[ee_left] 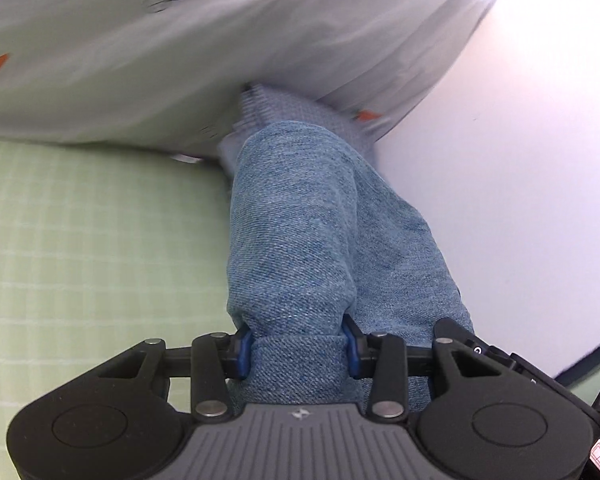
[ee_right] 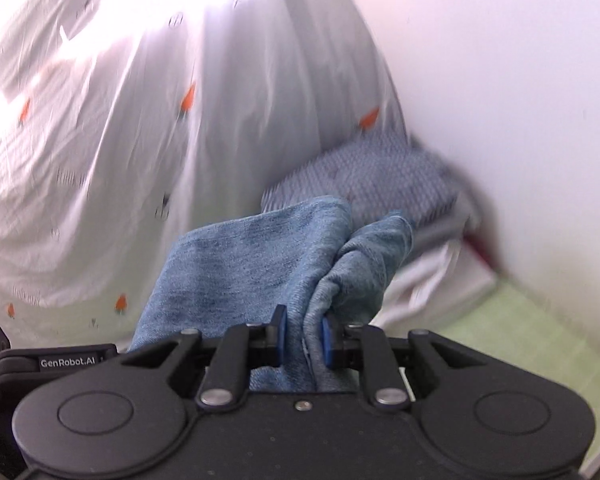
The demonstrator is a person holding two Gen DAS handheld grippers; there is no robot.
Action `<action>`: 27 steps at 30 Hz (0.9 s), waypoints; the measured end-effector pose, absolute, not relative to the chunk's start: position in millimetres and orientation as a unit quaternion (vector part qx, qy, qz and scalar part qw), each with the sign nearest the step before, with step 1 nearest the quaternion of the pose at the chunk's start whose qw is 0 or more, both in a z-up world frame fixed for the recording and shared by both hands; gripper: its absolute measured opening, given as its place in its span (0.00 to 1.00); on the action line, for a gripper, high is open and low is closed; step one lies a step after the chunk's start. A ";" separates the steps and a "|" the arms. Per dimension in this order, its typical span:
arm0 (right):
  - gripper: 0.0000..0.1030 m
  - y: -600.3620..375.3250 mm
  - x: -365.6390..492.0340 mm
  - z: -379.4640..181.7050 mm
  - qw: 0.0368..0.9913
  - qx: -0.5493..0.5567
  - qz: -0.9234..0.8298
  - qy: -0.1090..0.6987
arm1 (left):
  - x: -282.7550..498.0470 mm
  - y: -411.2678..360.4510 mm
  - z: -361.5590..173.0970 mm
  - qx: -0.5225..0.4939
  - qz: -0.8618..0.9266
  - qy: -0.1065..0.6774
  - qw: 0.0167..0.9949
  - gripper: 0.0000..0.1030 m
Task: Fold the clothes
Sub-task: 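Carry the folded jeans with both grippers onto the clothes stack and release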
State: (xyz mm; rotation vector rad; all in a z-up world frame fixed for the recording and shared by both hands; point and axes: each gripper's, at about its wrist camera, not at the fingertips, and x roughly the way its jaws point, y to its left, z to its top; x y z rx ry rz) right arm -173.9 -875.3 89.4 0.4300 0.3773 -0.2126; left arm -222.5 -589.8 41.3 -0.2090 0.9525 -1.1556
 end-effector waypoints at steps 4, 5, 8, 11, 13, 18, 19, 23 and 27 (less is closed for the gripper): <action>0.17 -947.8 -142.7 128.1 0.967 0.194 -0.083 0.145 | -222.0 -660.1 82.5 -0.108 -0.526 0.403 0.742 0.42; 0.17 -962.7 -132.1 135.7 0.970 0.191 -0.078 0.131 | -219.3 -677.0 92.2 -0.109 -0.525 0.393 0.747 0.42; 0.17 -1004.6 -91.5 152.3 0.973 0.201 -0.062 0.092 | -201.8 -726.3 118.4 -0.114 -0.522 0.363 0.763 0.42; 0.17 -1040.0 -38.7 162.1 0.974 0.213 -0.043 0.069 | -174.6 -770.9 136.3 -0.115 -0.507 0.332 0.787 0.43; 0.24 -1059.8 5.5 158.9 0.973 0.210 -0.045 0.082 | -151.6 -796.1 134.5 -0.111 -0.486 0.324 0.804 0.52; 0.39 -1078.7 120.1 84.3 0.960 0.162 -0.107 0.201 | -93.6 -860.3 67.0 -0.004 -0.380 0.370 0.848 0.63; 0.35 -1079.4 137.0 63.7 0.954 0.163 -0.110 0.224 | -89.5 -862.6 58.3 -0.001 -0.375 0.374 0.848 0.71; 0.33 -1063.1 158.7 18.1 0.962 0.131 -0.124 0.206 | -83.2 -855.8 37.2 -0.029 -0.386 0.374 0.843 0.87; 0.33 -1057.9 160.1 13.7 0.964 0.116 -0.134 0.198 | -76.9 -849.0 16.2 -0.056 -0.396 0.373 0.837 0.95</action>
